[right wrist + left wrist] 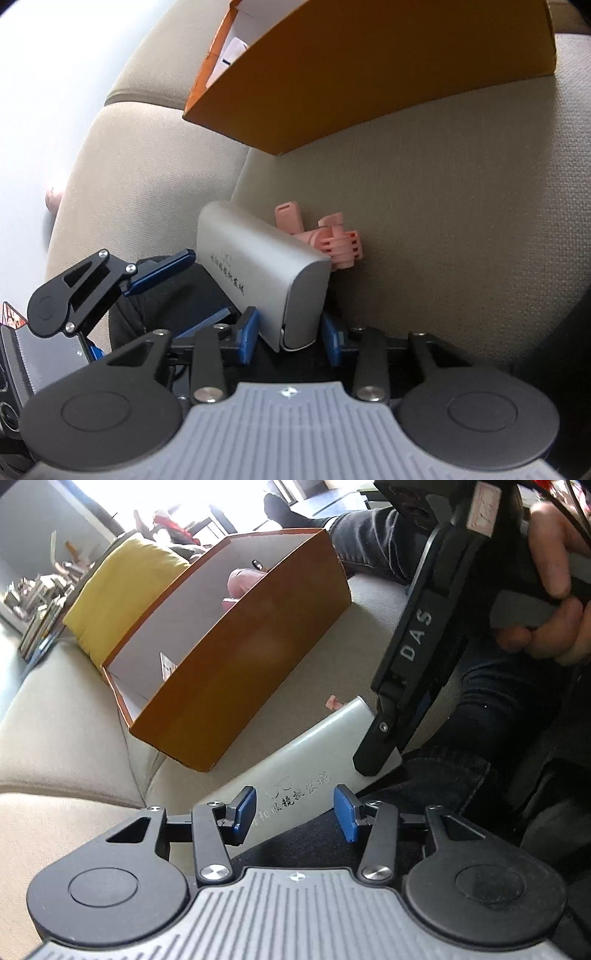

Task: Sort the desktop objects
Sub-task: 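Grasp the white glasses box with the left tool while the right withdraws from the box, then grasp the pink selfie stick with the right tool while the left holds the white box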

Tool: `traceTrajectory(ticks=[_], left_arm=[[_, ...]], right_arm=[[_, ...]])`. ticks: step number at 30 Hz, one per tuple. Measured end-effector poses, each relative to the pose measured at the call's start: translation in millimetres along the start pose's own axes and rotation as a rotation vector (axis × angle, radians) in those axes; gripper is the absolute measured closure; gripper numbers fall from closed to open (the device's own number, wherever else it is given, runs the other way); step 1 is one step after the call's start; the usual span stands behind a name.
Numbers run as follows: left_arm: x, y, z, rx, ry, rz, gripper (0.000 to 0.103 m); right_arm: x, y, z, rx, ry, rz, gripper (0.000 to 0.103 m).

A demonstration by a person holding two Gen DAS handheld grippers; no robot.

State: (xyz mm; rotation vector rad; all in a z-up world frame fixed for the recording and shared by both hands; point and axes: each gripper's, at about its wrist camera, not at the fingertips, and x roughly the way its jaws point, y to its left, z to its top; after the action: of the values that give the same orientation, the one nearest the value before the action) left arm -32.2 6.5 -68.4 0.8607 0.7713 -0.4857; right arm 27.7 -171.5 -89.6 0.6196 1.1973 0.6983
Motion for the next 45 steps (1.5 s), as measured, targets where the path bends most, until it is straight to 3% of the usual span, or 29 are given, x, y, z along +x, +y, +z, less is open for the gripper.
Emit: traceTrajectory(ticks=[5, 11, 25, 27, 32, 37, 40, 45], left_arm=[[5, -4, 3, 0.062, -0.004, 0.018, 0.04], [22, -9, 8, 0.117, 0.005, 0.035, 0.04], [21, 1, 6, 0.082, -0.046, 0.048, 0.055], [20, 2, 7, 0.078, -0.043, 0.054, 0.061], [21, 8, 4, 0.053, -0.04, 0.081, 0.064], [15, 26, 2, -0.005, -0.043, 0.094, 0.067], [11, 39, -1, -0.035, -0.039, 0.11, 0.069], [1, 54, -8, -0.103, -0.035, 0.126, 0.069]], right_arm=[[-13, 4, 10, 0.032, -0.037, 0.024, 0.067], [-20, 4, 25, 0.062, -0.042, 0.054, 0.068], [-20, 14, 49, 0.024, 0.006, 0.094, 0.065], [-29, 11, 52, -0.009, -0.017, 0.083, 0.065], [-50, 21, 57, -0.136, -0.049, 0.023, 0.065], [-38, 48, 45, -0.415, 0.021, -0.123, 0.064], [-21, 60, 42, -0.544, 0.056, -0.164, 0.064], [19, 59, 62, -0.522, 0.121, -0.145, 0.065]])
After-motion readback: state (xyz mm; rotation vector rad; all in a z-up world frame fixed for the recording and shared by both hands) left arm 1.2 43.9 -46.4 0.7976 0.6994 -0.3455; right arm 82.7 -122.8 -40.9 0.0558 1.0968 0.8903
